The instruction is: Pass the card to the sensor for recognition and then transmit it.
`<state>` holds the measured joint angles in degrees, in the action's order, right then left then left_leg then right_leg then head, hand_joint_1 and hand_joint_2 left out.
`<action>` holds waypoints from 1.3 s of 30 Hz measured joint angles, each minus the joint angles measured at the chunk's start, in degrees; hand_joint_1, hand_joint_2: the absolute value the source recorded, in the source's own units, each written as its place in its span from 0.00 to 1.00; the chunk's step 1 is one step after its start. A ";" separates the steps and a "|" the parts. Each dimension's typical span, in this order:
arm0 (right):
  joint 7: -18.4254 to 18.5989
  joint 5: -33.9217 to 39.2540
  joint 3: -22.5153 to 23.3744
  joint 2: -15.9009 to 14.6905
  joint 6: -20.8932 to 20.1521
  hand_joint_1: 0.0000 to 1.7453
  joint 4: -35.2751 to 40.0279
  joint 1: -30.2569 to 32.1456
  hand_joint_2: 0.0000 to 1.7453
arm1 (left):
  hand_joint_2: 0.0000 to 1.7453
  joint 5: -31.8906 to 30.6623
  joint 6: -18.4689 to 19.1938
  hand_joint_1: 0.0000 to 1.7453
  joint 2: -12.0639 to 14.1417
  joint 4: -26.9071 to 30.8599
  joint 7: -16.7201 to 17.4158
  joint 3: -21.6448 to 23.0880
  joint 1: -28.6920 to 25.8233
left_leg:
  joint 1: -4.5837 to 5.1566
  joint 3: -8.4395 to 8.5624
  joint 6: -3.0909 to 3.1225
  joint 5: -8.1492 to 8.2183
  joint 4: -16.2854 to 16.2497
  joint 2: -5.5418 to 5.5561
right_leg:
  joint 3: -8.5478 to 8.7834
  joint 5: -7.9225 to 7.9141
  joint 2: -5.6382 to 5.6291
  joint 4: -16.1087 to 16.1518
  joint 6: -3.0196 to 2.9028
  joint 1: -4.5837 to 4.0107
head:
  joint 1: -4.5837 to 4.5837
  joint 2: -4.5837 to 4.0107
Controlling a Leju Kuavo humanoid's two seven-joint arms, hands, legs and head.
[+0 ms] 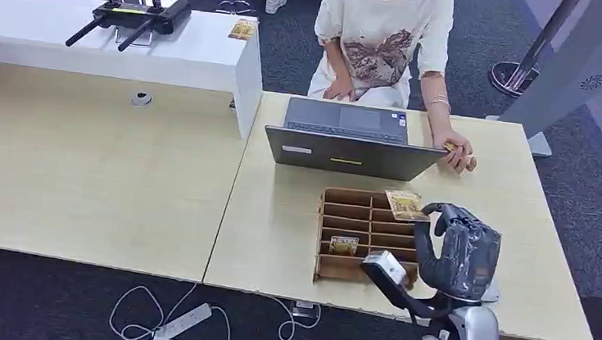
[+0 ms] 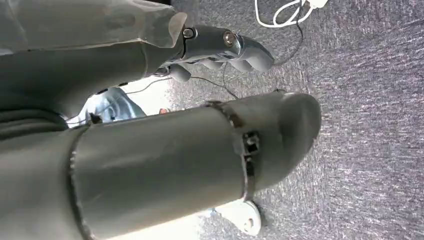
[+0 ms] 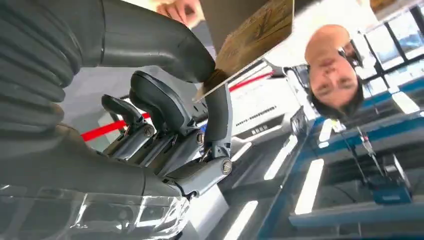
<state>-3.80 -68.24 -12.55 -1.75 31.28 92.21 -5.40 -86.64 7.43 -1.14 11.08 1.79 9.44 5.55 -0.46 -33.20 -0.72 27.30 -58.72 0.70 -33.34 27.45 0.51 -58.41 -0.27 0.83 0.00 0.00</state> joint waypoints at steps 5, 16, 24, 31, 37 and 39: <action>-0.59 0.63 -0.57 0.00 1.48 1.00 -0.15 -2.68 1.00 | 0.00 0.00 -0.04 0.00 0.00 -0.02 -0.13 0.70 0.12 | 0.00 0.01 0.01 -0.01 0.00 0.01 | 0.00 0.00 0.00 0.00 0.00 0.00 | 0.00 0.00; -1.09 2.38 -2.01 -0.02 2.95 1.00 -1.29 -7.64 1.00 | 0.00 0.00 -0.02 0.00 0.09 -0.02 -0.46 1.75 0.31 | 0.00 -0.01 0.01 -0.02 0.00 0.06 | 0.00 0.00 0.04 -0.01 0.00 0.00 | 0.02 0.00; -0.35 2.16 -3.15 -0.02 2.64 1.00 -5.45 -15.22 1.00 | 0.00 0.00 0.22 0.00 0.17 -0.02 -0.66 3.17 0.58 | 0.00 -0.02 0.05 -0.07 0.00 0.06 | 0.01 -0.01 0.05 -0.02 0.00 0.00 | 0.04 0.00; 0.20 1.64 -3.82 -0.02 1.92 1.00 -9.73 -20.95 1.00 | 0.00 0.00 0.24 0.00 0.37 -0.02 -1.14 4.28 0.69 | -0.01 -0.04 0.05 -0.09 -0.01 0.06 | 0.00 -0.01 0.10 -0.02 0.01 -0.01 | 0.02 0.00; 1.31 1.29 -4.02 -0.02 1.46 1.00 -12.59 -23.74 1.00 | 0.00 0.00 0.31 0.00 0.42 -0.02 -1.27 4.98 0.77 | -0.01 -0.09 0.05 -0.08 0.00 0.04 | -0.04 -0.01 0.10 -0.02 0.01 -0.01 | 0.02 0.00; 1.95 1.29 -4.04 -0.02 1.31 1.00 -14.52 -25.37 1.00 | 0.00 0.00 0.46 0.00 0.44 -0.02 -1.38 5.46 0.78 | -0.01 -0.09 0.06 -0.09 -0.01 0.05 | -0.03 -0.01 0.11 -0.02 0.01 0.00 | 0.02 0.00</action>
<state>-1.86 -66.95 -16.59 -1.77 32.59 77.70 -30.78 -86.64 7.89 -0.70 11.06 0.41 14.91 6.33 -0.47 -33.29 -0.67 27.21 -58.72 0.75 -33.38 27.43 0.61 -58.43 -0.26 0.83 0.02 0.00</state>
